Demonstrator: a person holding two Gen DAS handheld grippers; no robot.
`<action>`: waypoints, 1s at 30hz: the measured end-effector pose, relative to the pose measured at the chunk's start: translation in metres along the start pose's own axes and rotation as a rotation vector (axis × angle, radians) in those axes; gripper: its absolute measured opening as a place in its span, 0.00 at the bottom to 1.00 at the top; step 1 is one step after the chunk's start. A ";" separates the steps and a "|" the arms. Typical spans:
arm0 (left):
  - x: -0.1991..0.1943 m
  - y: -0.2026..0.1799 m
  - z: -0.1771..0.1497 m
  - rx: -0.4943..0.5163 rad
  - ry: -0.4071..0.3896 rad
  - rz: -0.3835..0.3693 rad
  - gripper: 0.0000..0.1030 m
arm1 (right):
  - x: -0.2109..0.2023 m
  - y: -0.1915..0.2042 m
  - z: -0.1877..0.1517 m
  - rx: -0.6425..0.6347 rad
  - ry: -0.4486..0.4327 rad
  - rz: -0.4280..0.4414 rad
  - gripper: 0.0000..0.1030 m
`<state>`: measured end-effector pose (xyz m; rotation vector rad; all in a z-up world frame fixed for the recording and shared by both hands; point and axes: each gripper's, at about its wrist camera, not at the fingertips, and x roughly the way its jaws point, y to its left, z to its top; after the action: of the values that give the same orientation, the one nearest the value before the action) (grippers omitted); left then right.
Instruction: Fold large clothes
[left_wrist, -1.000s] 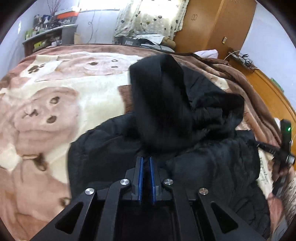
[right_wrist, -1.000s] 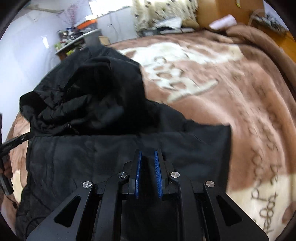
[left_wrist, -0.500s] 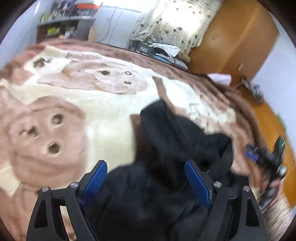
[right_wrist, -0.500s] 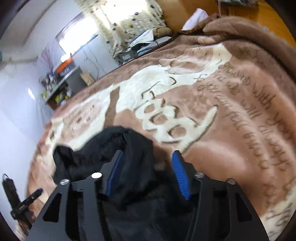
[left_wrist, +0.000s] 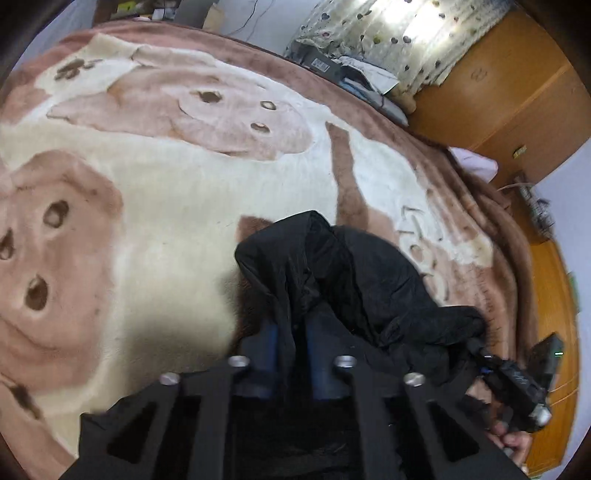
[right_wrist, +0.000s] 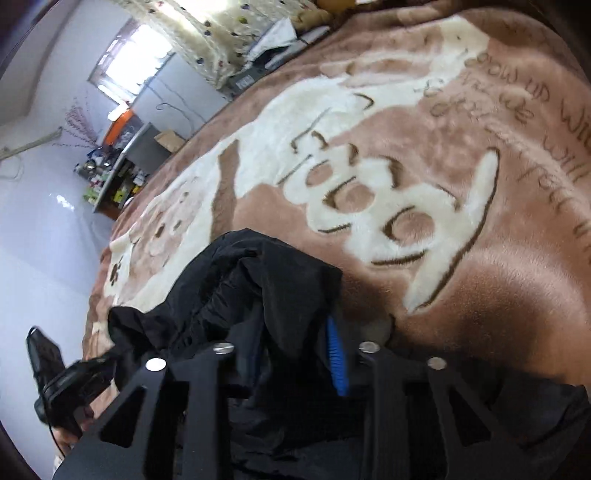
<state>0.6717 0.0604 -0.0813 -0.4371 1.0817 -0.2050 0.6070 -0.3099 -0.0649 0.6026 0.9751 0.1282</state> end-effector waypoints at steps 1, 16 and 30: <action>-0.007 -0.005 -0.005 0.025 -0.026 -0.012 0.06 | -0.007 0.002 -0.003 -0.015 -0.012 0.012 0.17; -0.094 0.040 -0.133 0.105 -0.108 -0.151 0.05 | -0.098 -0.004 -0.129 -0.414 0.003 -0.022 0.14; -0.096 0.081 -0.160 -0.033 -0.047 -0.111 0.05 | -0.147 -0.047 -0.144 0.047 0.108 0.216 0.58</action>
<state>0.4816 0.1300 -0.1029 -0.5300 1.0167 -0.2733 0.3996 -0.3415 -0.0406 0.7499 1.0178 0.3337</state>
